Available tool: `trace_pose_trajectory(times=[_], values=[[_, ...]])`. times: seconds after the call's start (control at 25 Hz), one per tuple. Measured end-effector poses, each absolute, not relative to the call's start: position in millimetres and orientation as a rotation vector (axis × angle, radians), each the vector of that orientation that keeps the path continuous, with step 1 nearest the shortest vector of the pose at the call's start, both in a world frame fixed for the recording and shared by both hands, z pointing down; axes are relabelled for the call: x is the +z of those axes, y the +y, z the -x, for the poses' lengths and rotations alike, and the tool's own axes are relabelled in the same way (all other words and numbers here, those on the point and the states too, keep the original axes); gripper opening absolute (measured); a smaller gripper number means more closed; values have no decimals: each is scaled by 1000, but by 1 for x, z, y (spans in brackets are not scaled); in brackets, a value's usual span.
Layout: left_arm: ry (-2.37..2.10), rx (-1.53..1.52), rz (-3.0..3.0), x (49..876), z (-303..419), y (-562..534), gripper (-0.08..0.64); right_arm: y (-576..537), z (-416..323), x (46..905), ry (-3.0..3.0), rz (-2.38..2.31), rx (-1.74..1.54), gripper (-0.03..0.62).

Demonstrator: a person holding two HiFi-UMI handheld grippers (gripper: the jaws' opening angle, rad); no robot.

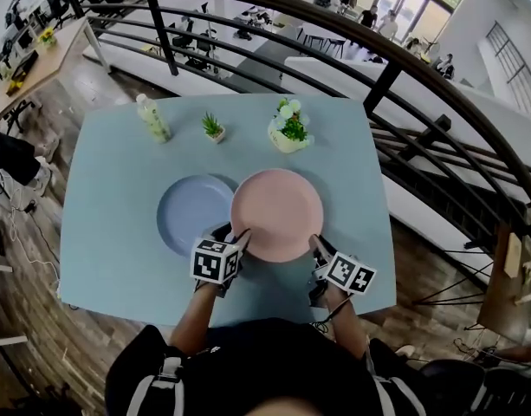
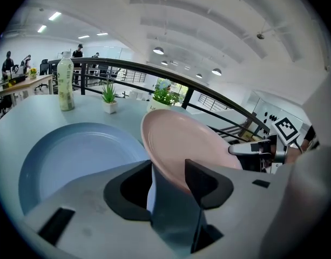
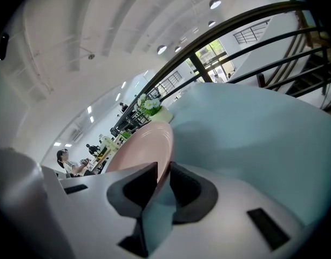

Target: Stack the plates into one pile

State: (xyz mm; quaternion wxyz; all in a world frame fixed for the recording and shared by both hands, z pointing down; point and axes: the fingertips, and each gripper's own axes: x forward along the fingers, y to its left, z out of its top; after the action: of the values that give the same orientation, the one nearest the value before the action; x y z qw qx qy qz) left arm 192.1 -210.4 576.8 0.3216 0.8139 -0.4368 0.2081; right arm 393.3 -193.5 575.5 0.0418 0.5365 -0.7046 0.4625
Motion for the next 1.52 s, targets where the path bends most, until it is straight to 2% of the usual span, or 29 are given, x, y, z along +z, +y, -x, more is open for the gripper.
trace_pose_trajectory(times=[0.72, 1.52], values=[[-1245, 503, -2077, 594, -68, -180, 193, -181, -270, 595, -2214, -1514, 1395, 75], [-1303, 526, -1987, 609, 21, -165, 193, -183, -179, 610, -2214, -1367, 1393, 77]])
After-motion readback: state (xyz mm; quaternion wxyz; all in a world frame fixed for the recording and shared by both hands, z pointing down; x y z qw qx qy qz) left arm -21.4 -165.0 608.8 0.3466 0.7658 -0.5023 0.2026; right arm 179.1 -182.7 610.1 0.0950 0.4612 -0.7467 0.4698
